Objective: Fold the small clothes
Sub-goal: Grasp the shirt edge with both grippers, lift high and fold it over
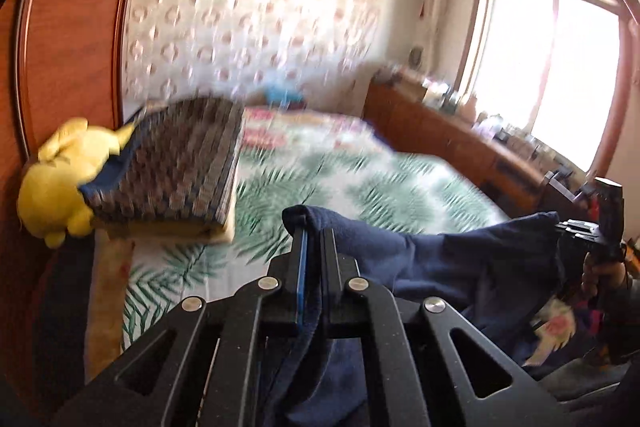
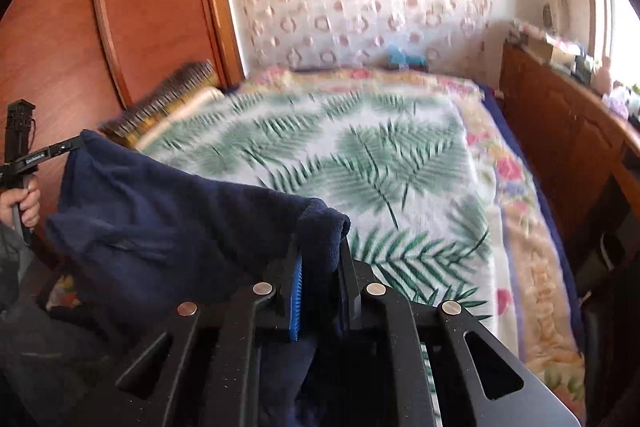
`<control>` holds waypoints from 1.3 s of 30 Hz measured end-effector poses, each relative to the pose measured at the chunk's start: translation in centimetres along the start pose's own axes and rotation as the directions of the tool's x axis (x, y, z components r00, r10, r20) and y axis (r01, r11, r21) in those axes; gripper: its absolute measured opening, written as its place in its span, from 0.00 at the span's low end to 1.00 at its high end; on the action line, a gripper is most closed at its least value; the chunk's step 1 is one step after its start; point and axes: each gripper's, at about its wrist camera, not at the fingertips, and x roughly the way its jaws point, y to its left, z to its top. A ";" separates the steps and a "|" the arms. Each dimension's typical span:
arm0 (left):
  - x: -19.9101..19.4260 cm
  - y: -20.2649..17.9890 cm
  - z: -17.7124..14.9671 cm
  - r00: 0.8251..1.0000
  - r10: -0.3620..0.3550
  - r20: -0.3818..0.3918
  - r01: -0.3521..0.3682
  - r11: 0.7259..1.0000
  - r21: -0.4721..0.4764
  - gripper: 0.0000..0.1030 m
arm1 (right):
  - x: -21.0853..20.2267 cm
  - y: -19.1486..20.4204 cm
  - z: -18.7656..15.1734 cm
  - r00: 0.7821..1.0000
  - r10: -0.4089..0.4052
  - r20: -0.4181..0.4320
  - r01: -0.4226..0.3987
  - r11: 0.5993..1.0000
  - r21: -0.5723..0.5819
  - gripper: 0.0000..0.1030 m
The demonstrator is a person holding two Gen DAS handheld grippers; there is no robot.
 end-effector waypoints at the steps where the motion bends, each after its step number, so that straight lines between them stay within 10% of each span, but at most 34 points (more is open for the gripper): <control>1: -1.3 -0.6 0.7 0.999 -0.017 0.030 0.017 1.000 -0.001 0.06 | -1.6 0.5 0.5 1.000 0.007 0.025 -0.007 1.000 -0.011 0.13; 24: -17.9 -5.7 14.8 0.889 -0.092 0.449 0.027 0.988 0.149 0.06 | -26.5 1.8 11.6 0.901 0.006 0.434 0.064 0.987 -0.145 0.12; 35: -19.2 -7.1 19.2 0.854 -0.067 0.516 -0.042 0.979 0.198 0.06 | -27.9 4.8 13.2 0.859 -0.041 0.511 0.170 0.963 -0.208 0.13; 39: -16.8 -6.3 19.0 0.874 -0.054 0.483 -0.040 0.982 0.183 0.06 | -25.5 4.8 11.8 0.876 -0.047 0.479 0.165 0.964 -0.207 0.13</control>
